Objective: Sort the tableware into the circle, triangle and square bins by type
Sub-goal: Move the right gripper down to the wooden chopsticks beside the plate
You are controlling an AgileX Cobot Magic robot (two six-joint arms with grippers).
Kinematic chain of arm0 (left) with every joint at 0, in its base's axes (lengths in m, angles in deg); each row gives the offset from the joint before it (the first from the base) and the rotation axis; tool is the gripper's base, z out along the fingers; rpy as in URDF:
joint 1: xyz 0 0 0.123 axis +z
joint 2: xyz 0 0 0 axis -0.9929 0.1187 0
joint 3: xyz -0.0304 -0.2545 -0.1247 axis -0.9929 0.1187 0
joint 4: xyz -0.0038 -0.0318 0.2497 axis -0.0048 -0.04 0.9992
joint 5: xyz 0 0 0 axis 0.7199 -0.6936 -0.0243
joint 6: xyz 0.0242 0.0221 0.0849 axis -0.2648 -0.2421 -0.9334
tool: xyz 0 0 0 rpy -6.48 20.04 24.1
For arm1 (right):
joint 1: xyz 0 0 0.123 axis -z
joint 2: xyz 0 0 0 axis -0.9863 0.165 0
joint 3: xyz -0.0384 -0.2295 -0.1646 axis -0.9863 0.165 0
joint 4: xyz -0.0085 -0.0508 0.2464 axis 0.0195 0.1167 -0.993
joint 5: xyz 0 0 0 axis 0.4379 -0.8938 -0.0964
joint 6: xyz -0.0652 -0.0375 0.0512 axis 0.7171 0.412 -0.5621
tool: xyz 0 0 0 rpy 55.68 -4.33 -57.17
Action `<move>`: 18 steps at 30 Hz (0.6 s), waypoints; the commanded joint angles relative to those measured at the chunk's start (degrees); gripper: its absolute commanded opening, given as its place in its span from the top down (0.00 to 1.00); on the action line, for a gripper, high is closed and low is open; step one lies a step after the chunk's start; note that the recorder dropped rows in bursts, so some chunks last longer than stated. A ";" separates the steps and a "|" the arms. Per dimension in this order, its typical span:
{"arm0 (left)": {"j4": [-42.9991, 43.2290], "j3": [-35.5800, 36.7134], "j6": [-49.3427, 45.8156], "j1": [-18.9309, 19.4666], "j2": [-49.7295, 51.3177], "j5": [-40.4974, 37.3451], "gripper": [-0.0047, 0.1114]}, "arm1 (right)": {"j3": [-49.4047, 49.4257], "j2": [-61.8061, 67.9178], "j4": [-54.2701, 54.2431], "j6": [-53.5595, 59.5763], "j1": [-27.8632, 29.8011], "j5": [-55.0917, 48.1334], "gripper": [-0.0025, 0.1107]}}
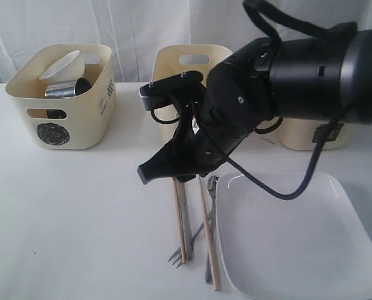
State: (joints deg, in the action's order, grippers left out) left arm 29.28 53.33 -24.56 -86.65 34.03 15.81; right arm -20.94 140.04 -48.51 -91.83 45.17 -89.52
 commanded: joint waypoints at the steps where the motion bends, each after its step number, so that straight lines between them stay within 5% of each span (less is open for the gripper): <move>1: -0.64 0.24 0.06 -0.07 -0.29 -0.22 0.60 | -0.57 2.75 -0.18 -0.48 -0.04 -1.81 0.67; 18: -0.64 0.24 0.06 -0.07 -0.29 -0.22 0.60 | -0.57 9.93 -6.73 0.92 -1.24 2.02 0.67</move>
State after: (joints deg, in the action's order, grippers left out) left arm 29.28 53.33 -24.56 -86.65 34.03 15.81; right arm -21.31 149.65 -54.59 -91.58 44.31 -89.72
